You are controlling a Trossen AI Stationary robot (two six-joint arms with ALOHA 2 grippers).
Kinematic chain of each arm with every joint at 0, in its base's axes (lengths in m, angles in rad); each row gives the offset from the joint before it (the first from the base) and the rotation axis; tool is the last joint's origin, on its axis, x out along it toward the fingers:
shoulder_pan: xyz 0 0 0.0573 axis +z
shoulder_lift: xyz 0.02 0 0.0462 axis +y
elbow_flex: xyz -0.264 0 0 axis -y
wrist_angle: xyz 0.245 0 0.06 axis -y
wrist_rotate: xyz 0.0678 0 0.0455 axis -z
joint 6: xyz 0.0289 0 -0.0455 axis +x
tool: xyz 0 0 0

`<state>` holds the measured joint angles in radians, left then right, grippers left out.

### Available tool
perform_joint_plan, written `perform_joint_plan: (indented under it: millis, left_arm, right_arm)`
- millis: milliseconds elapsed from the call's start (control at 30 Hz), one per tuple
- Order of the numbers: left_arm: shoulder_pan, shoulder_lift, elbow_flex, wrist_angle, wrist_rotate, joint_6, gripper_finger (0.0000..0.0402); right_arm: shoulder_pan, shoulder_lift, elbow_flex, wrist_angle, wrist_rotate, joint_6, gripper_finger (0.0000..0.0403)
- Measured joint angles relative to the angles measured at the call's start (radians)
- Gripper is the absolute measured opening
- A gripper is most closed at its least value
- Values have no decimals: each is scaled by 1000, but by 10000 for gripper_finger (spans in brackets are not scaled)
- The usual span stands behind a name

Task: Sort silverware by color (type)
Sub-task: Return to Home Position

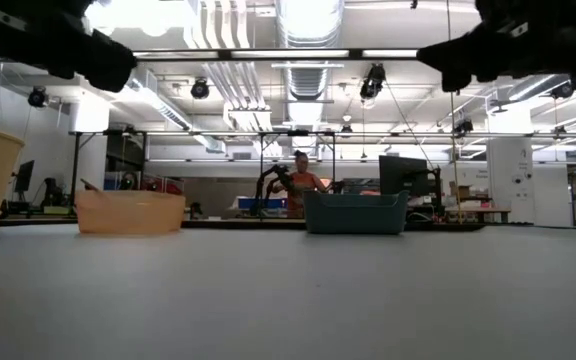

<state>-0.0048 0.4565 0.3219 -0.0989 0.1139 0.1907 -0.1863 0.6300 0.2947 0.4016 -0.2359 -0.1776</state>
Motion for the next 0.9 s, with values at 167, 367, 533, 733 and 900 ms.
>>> perform_joint_plan:
  millis: [167,367,533,733,900]
  left_arm:
    - [0,-85,-69,80,50,-46,41]
    - [2,-245,-71,58,61,-141,38]
    - [1,-354,-93,64,68,-190,38]
    - [1,-458,-189,106,88,-183,38]
    - [1,-442,-307,270,170,-191,38]
  right_arm:
    - [-2,-92,-82,92,0,-16,13]
    - [-2,-243,-157,75,-13,-19,13]
    - [-2,-374,-217,76,-34,-24,13]
    - [-2,-523,-282,58,-34,1,13]
    - [-2,-601,-282,-119,-66,21,13]
